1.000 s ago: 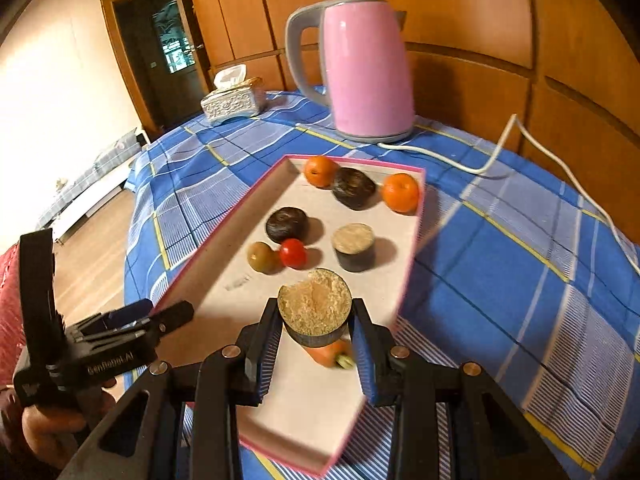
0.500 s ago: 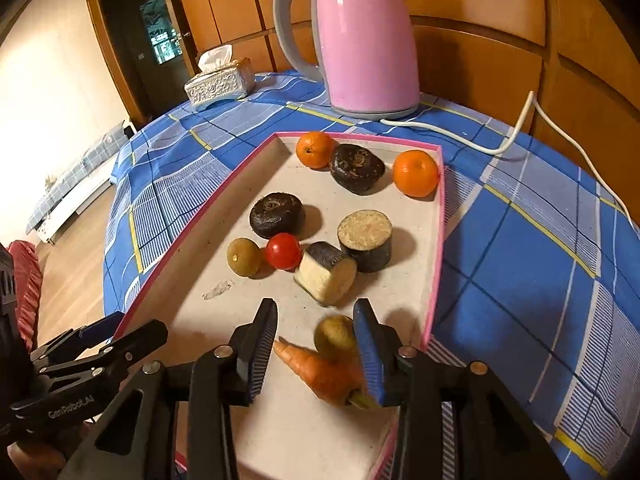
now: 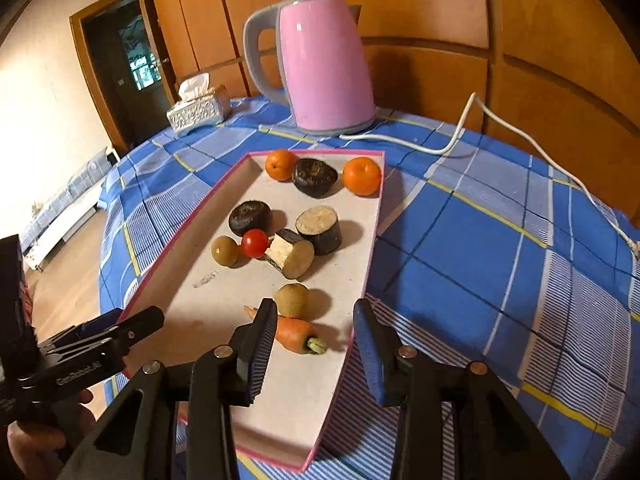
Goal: Organize fruits
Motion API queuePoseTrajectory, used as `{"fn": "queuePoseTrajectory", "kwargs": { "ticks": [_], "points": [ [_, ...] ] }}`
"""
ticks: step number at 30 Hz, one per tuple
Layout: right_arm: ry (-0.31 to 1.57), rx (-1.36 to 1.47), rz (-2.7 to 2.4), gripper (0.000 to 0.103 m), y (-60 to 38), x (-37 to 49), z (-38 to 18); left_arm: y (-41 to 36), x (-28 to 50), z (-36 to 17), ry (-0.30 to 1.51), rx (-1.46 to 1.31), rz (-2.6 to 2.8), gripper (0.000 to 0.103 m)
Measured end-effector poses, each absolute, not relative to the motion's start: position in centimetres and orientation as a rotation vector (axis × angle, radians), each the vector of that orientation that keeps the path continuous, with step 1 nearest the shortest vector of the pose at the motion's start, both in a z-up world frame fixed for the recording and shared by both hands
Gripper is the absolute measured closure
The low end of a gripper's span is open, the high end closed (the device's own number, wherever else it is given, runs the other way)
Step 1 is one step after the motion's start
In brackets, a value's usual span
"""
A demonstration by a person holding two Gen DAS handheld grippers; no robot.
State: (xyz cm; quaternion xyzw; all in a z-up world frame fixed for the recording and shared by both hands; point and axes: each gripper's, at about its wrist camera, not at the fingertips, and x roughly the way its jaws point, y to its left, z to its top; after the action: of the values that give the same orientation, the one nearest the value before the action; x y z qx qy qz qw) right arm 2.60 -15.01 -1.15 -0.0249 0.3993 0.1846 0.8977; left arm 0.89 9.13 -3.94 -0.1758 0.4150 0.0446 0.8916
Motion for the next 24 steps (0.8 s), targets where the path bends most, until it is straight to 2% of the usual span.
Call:
{"fn": "queuePoseTrajectory", "kwargs": {
  "ticks": [6, 11, 12, 15, 24],
  "points": [
    [0.816, -0.034, 0.32, 0.063, -16.3, 1.4, -1.1, 8.9, 0.7, -3.8, 0.861, -0.35, 0.093, 0.019],
    [0.798, -0.046, 0.233, 0.063, -17.0, 0.0, -1.5, 8.5, 0.3, -3.2, 0.834, -0.325, 0.098, 0.012],
    [0.791, -0.051, 0.218, 0.062, -17.0, -0.3, -1.5, 8.4, 0.2, -3.0, 0.827, -0.317, 0.099, 0.012],
    [0.773, -0.053, 0.182, 0.046, -17.2, -1.0, -1.5, 8.1, -0.2, -2.6, 0.804, -0.293, 0.101, 0.007],
    [0.759, -0.069, 0.154, 0.046, -16.9, -2.0, -1.5, 6.9, -1.3, -1.5, 0.773, -0.214, 0.096, 0.0]
  ]
}}
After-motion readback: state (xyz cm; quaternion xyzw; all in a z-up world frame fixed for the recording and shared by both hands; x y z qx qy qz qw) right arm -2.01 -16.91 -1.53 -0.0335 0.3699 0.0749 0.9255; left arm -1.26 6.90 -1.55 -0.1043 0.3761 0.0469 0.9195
